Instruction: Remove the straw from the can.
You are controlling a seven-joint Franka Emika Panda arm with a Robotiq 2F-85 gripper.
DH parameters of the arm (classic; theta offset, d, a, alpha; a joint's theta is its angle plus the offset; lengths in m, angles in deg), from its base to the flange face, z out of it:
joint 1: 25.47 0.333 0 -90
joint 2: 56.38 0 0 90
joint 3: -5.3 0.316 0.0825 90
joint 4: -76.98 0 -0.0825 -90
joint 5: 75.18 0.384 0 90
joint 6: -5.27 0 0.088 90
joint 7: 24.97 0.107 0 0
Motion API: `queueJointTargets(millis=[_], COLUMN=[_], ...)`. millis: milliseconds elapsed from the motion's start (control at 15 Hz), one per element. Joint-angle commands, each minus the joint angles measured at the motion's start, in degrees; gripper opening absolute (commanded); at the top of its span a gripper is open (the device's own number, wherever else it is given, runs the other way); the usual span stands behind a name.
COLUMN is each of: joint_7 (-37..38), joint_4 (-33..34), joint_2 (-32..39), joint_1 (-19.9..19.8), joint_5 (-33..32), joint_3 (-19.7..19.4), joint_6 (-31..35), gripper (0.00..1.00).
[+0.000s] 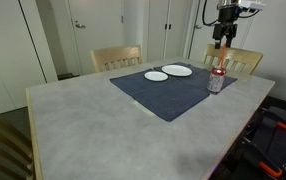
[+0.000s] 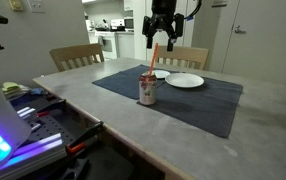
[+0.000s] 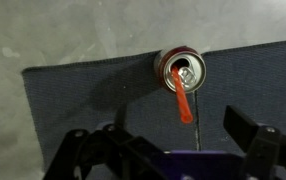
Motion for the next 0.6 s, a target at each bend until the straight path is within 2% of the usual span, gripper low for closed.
queueJointTargets(millis=[0,133,533], joint_7=[-1.9,-2.1,-2.0], joint_4=[1.6,1.7,2.1], joint_2=[2.0,2.6,3.4], joint_1=[-0.9,-0.8,-0.9], joint_5=[1.5,1.6,1.3], joint_3=[0.4,0.6,0.8], joint_6=[-1.5,-1.8,-3.0], gripper=[0.83,0.62,0.19])
